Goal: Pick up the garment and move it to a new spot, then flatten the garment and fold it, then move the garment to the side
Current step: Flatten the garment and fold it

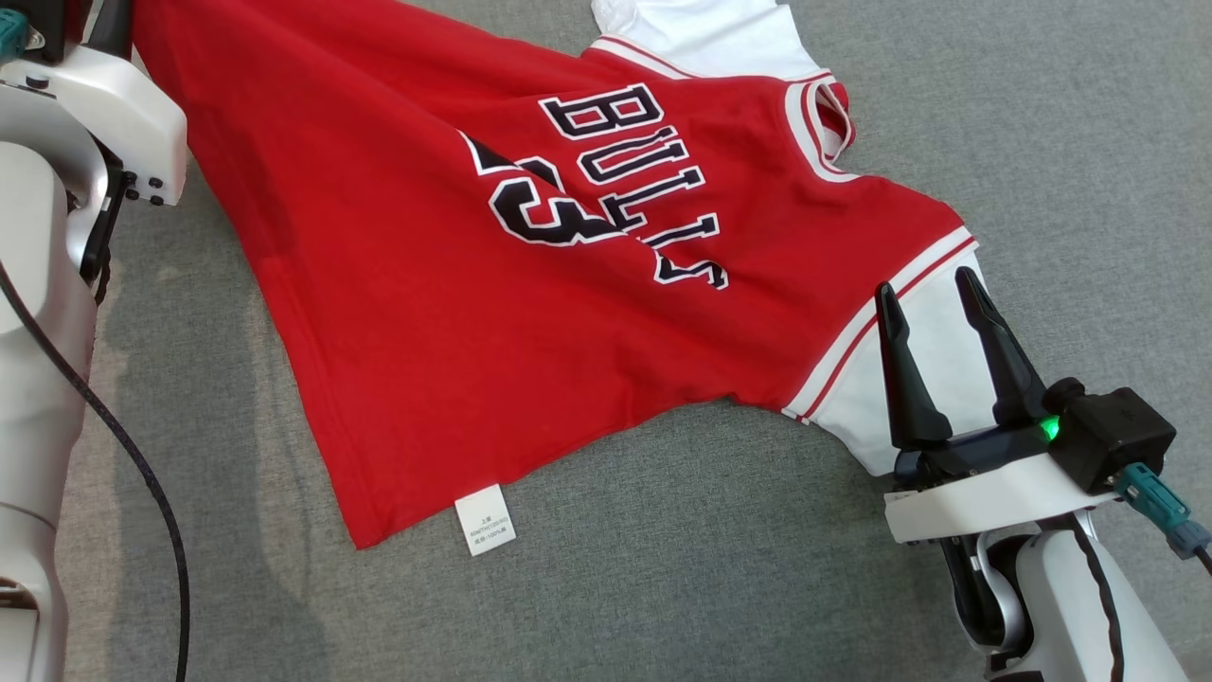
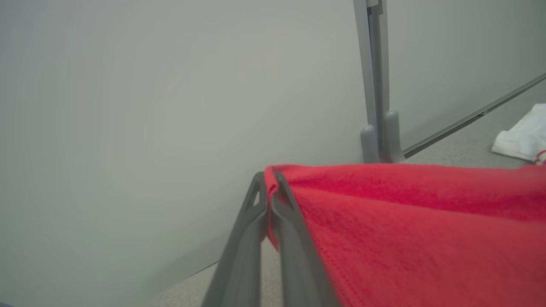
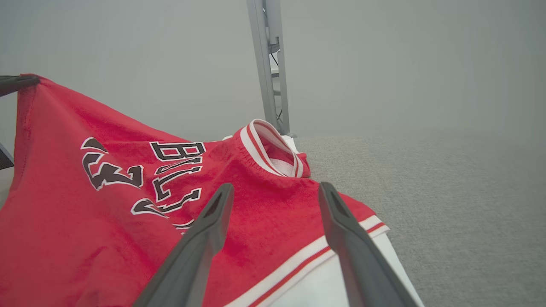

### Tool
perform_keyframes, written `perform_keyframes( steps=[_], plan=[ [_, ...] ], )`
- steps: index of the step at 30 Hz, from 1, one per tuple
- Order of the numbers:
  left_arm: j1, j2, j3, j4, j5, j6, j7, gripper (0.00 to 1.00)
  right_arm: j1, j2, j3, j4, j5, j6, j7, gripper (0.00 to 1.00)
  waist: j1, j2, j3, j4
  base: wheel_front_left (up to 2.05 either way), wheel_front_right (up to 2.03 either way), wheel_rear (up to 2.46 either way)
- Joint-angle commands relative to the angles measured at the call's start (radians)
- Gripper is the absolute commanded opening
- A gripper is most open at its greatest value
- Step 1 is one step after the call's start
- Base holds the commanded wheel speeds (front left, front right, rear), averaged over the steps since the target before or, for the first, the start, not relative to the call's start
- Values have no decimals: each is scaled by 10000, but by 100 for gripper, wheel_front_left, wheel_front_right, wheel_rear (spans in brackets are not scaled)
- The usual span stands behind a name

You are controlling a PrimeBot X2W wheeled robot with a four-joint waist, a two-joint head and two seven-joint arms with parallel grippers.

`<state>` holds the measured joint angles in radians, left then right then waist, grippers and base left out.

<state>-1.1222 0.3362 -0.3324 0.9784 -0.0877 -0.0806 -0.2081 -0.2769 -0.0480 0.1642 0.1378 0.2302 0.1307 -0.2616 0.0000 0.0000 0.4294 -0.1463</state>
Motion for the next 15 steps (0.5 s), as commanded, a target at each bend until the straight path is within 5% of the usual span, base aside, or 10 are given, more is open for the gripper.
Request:
perform_keyframes(
  steps=[1, 2, 4, 15],
  plan=[
    [-112, 49, 7, 101, 59, 64, -26, 0, -25, -49, -34, -51, 32, 1, -31, 100, 0, 0, 15, -9, 0, 0, 0],
    [-109, -6, -10, 285, 31, 77, 50, 0, -24, -49, -38, -40, 38, 1, -31, 100, 0, 0, 16, -6, 0, 0, 0],
    [-68, -148, -47, 582, -33, 110, 129, 100, -11, -49, -55, 2, 32, 1, -31, 100, 0, 0, -14, 26, 0, 0, 0],
    [278, -462, 540, 478, -826, 447, -554, 100, 29, -53, -259, 183, -329, 1, -31, 100, 0, 0, -713, 607, 0, 0, 0]
  ],
)
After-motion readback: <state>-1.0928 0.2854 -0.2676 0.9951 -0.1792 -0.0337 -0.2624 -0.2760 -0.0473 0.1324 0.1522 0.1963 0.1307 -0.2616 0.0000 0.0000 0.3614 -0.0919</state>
